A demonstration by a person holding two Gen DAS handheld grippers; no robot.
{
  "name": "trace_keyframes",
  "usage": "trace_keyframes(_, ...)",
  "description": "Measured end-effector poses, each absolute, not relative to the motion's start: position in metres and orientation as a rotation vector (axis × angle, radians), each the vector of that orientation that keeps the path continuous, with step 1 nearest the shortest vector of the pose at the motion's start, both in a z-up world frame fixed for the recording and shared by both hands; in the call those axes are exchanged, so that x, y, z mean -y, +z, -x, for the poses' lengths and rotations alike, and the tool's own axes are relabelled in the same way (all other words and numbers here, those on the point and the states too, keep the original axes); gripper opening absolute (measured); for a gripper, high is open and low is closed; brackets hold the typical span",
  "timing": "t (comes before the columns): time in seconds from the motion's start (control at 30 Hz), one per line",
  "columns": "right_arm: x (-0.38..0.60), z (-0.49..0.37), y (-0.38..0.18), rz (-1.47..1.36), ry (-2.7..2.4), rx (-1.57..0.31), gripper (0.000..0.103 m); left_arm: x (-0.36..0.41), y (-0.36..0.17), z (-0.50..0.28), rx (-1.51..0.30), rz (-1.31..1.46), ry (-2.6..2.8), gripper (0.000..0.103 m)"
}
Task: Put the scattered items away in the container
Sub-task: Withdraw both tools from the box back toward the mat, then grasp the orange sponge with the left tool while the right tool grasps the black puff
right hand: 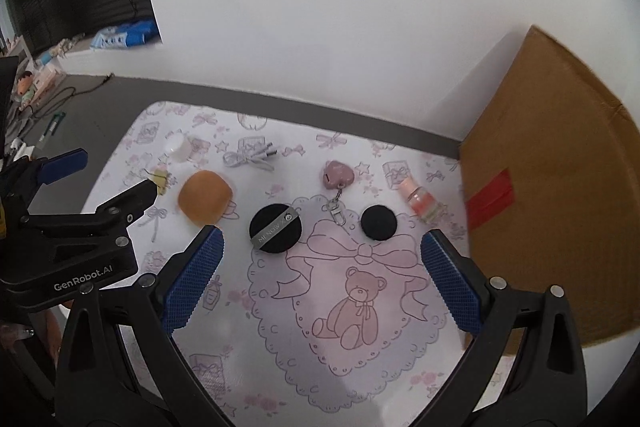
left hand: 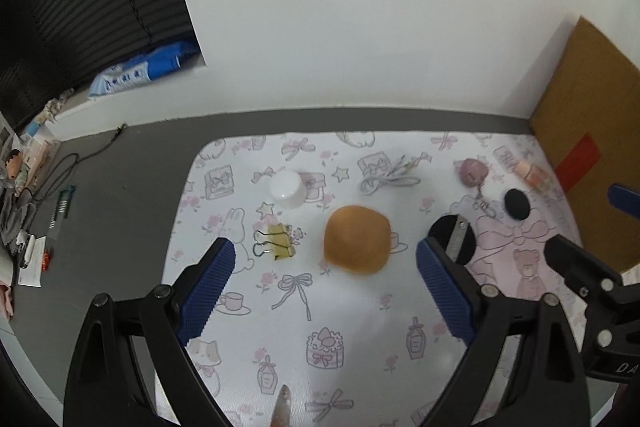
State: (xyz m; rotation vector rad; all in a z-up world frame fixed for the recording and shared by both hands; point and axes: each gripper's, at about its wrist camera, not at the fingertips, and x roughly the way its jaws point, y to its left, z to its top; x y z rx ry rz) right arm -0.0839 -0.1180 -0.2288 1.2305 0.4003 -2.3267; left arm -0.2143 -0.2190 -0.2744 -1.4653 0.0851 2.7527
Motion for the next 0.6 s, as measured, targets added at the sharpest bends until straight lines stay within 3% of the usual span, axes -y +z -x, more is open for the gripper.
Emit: trace_keyframes(0.6,0.149,0.124,-0.334,-1.357,-2.208,-0.376,0.1,0.22,-0.348,0.249,-0.071,1.532,2.72,0.091)
